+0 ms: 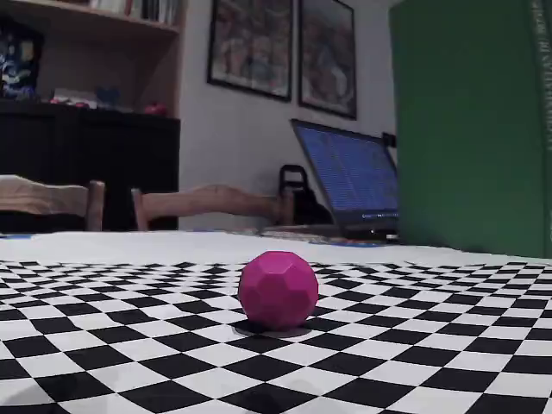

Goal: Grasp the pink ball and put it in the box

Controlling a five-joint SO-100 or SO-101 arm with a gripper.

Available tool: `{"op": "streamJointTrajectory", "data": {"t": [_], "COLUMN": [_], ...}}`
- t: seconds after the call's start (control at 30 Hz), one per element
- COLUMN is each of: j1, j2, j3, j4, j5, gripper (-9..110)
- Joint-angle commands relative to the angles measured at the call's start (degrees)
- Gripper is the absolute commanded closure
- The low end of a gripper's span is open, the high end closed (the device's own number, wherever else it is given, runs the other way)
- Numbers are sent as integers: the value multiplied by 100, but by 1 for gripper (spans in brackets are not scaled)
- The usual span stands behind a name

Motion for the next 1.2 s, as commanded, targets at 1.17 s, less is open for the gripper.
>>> {"op": "streamJointTrajectory", "data": {"t": [1.17], "j1": [229], "j2": [-334], "j3": [44], "j4": [-202], "j5": [-53], "gripper": [73]}}
